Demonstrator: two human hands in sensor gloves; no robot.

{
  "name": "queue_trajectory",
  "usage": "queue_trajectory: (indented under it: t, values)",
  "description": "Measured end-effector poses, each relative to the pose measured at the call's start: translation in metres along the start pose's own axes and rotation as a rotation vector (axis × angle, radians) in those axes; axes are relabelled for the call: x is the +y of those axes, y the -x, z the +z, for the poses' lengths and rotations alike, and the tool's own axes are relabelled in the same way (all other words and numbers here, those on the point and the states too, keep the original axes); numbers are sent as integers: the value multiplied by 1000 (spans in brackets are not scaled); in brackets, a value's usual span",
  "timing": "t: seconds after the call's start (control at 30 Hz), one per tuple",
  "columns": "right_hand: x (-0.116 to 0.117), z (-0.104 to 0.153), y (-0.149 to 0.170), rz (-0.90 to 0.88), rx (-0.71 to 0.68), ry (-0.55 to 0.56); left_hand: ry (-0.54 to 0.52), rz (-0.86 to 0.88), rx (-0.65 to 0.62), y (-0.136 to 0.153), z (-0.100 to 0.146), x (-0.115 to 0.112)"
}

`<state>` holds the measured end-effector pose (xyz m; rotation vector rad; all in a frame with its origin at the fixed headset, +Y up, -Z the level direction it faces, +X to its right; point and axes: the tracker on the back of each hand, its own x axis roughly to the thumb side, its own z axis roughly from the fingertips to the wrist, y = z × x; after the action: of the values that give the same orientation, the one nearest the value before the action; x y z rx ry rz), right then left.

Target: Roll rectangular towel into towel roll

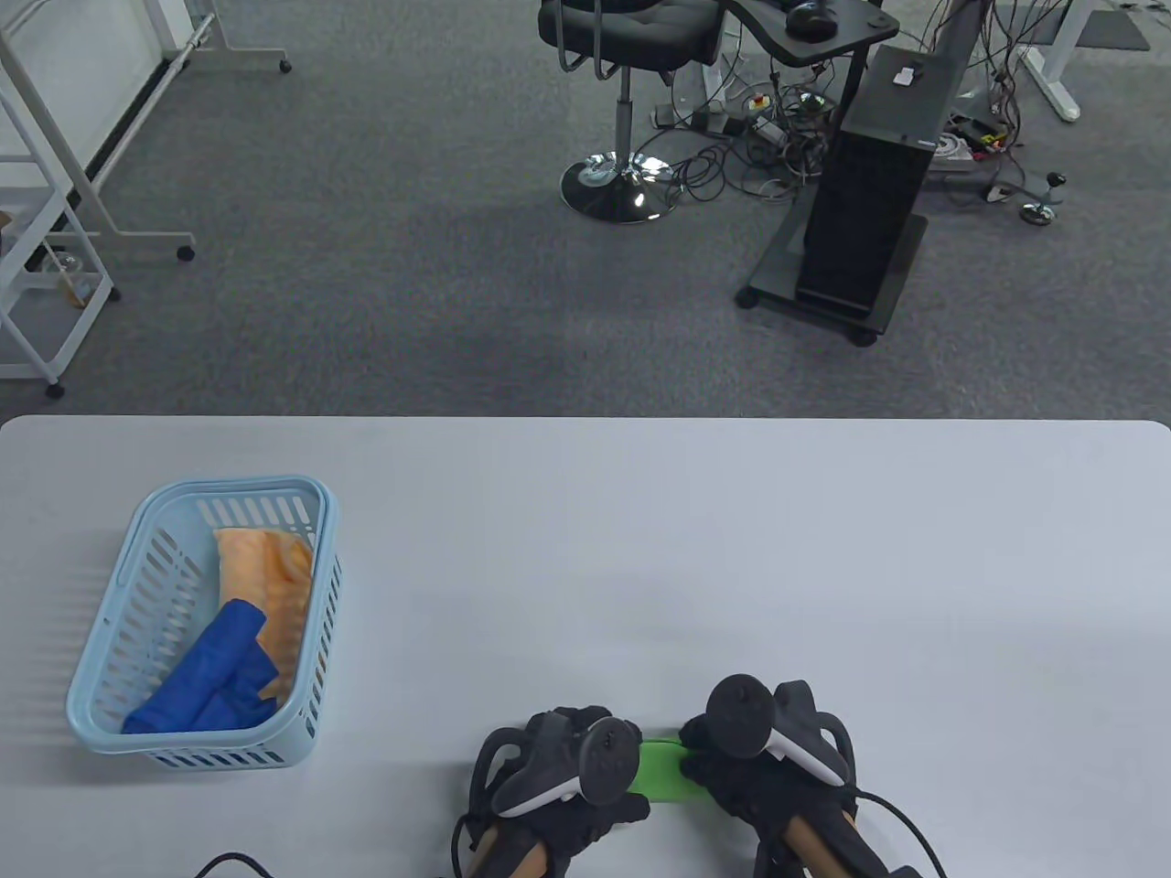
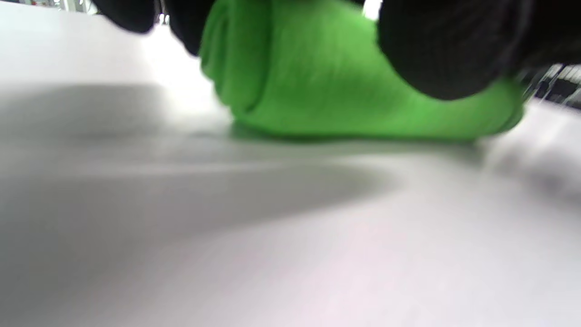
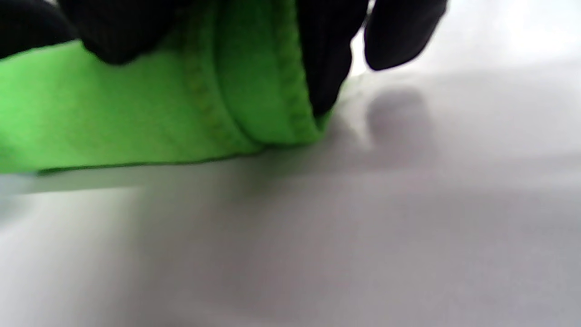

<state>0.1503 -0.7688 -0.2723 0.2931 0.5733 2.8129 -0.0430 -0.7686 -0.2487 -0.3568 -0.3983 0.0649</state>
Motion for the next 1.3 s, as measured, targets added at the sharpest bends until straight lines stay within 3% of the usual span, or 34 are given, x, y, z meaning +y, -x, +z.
queue_trajectory:
  t: [0.2,0.3,0.4,0.53,0.63,0.7,0.8,0.9,1.03,1.17,1.3]
  values:
    - [1,2,1,-37,-22,-63,-42,113,-32,6,-1,1]
    - [-1,7,-3,-16,-30,-14,-35,148,-15,10,0,4]
    - [-6,14,-13,8,-92,115,-76,182,27,18,-1,7]
    - [-4,17,-26,-13,-151,70,-66,153,102,25,-2,5]
    - [5,14,-31,172,-122,64,-133,123,129,24,2,9]
    - [8,11,-31,174,-106,57,-215,100,111,21,6,15]
    - [7,9,-28,161,-92,73,-252,106,55,16,11,18]
    - [8,8,-26,163,-94,95,-147,92,37,14,8,14]
    - [9,9,-27,158,-101,79,-78,-31,136,18,2,7]
    - [7,15,-32,157,-121,97,-54,56,162,27,-1,6]
    - [2,24,-39,22,-252,143,-51,56,186,37,1,7]
